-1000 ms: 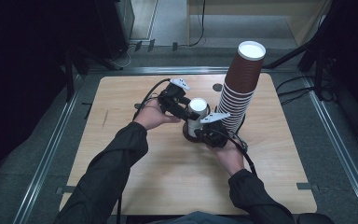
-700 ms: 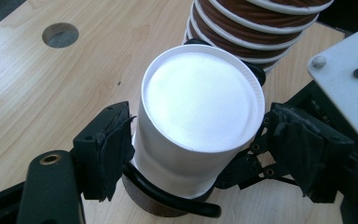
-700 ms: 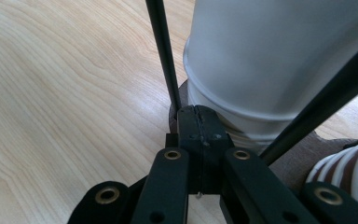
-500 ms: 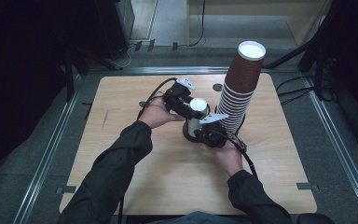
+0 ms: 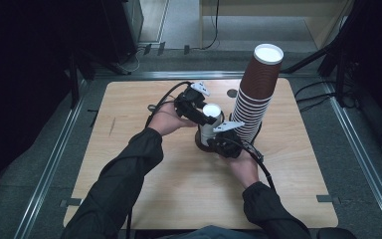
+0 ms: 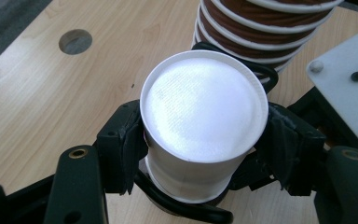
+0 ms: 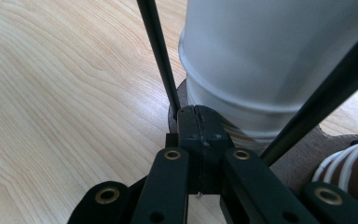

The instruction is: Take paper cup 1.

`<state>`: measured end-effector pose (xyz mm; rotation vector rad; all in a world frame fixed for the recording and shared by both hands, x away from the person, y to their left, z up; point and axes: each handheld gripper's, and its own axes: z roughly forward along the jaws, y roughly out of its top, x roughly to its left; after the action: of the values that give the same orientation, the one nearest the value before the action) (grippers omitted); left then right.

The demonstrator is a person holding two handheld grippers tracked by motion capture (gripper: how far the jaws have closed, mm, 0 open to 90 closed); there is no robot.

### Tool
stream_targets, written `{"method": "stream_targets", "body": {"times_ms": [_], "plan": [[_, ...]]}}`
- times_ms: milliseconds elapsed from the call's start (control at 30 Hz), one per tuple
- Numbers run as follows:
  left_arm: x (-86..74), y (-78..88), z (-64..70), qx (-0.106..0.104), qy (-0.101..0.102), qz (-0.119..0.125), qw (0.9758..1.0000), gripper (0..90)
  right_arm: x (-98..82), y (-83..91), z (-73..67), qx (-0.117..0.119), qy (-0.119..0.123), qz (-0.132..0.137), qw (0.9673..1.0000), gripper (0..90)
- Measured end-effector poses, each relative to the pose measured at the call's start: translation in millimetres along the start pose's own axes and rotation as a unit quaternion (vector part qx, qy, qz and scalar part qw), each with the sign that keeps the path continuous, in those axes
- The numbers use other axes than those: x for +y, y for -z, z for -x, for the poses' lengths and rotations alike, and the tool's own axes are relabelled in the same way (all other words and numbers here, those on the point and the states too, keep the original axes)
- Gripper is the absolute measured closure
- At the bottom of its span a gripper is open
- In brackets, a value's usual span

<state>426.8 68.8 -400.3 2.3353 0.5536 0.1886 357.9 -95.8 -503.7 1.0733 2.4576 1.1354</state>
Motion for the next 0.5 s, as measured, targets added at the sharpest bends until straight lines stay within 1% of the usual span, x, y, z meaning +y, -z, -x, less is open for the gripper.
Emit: {"method": "stream_targets", "body": {"times_ms": [67,100,233,300,333,400,500], "plan": [[2.4,3.0,0.7,0.005,-0.001,0.007,1.0,34.7,0.1,-0.2,0.7,0.0,-0.001,0.0,1.0,90.0],[3.2,4.1,0.3,0.002,0.004,0.012,0.9999,34.7,0.0,-0.1,0.8,0.002,-0.001,0.0,1.0,90.0],[5.7,6.6,-0.1,0.002,0.003,0.011,0.9999,34.7,0.1,-0.3,0.8,0.002,0.003,-0.002,1.0,90.0],[8.6,10.1,0.1,0.002,0.004,0.01,0.9999,34.7,0.8,1.1,0.7,0.001,-0.002,0.002,1.0,90.0],[9.8,11.9,0.8,0.003,0.004,0.012,0.9999,34.7,1.2,1.7,1.3,-0.002,0.002,0.007,1.0,90.0],[11.9,15.1,1.2,0.004,0.001,0.013,0.9999,34.7,2.3,2.2,1.4,-0.001,-0.001,0.007,1.0,90.0],[14.2,19.6,0.7,0.007,0.005,0.013,0.9999,34.7,2.5,1.1,1.3,-0.001,0.002,0.003,1.0,90.0]]}}
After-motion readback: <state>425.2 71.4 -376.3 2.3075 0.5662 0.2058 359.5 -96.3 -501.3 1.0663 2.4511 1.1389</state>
